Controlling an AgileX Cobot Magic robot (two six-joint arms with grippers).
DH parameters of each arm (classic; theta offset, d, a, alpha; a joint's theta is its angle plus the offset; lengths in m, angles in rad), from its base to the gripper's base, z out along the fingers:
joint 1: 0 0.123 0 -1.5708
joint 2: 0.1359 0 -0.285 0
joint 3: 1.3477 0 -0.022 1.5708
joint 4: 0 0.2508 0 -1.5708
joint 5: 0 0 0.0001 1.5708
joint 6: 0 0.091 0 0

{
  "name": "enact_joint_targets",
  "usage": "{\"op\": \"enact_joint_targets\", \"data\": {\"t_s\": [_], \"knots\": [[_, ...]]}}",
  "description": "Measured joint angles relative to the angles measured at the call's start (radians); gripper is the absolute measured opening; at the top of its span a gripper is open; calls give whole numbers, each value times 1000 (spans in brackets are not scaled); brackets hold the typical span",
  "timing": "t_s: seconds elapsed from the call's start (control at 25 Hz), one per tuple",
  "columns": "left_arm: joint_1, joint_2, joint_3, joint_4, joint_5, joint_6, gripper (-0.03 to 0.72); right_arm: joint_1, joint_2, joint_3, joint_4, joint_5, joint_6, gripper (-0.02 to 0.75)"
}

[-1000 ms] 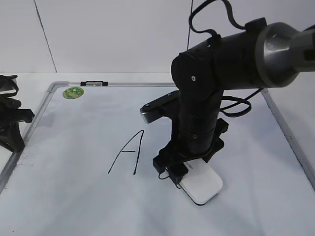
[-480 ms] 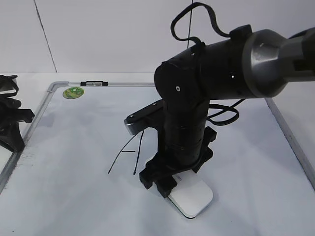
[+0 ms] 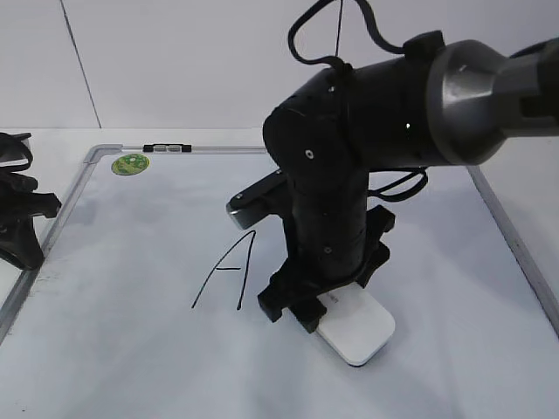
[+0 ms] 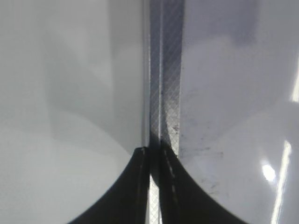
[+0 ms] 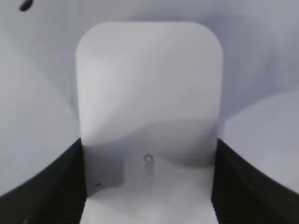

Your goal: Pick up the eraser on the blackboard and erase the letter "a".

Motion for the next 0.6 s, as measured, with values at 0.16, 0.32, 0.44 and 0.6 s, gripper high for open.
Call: {"op": "enact_joint_targets", "data": {"t_s": [0.16,0.32,0.44,0.6], "knots": [[0,0,0,0,0,0,25,-9,-3,-22,-57,19,29,559],[0,0,0,0,0,0,29,-39,-5,-26,-61,28,32,559],[0,0,0,0,0,0,29,-79,-7,-26,-62,30,34,559],[0,0,0,0,0,0,29,-127,-15,-26,-64,41,51,559]]}}
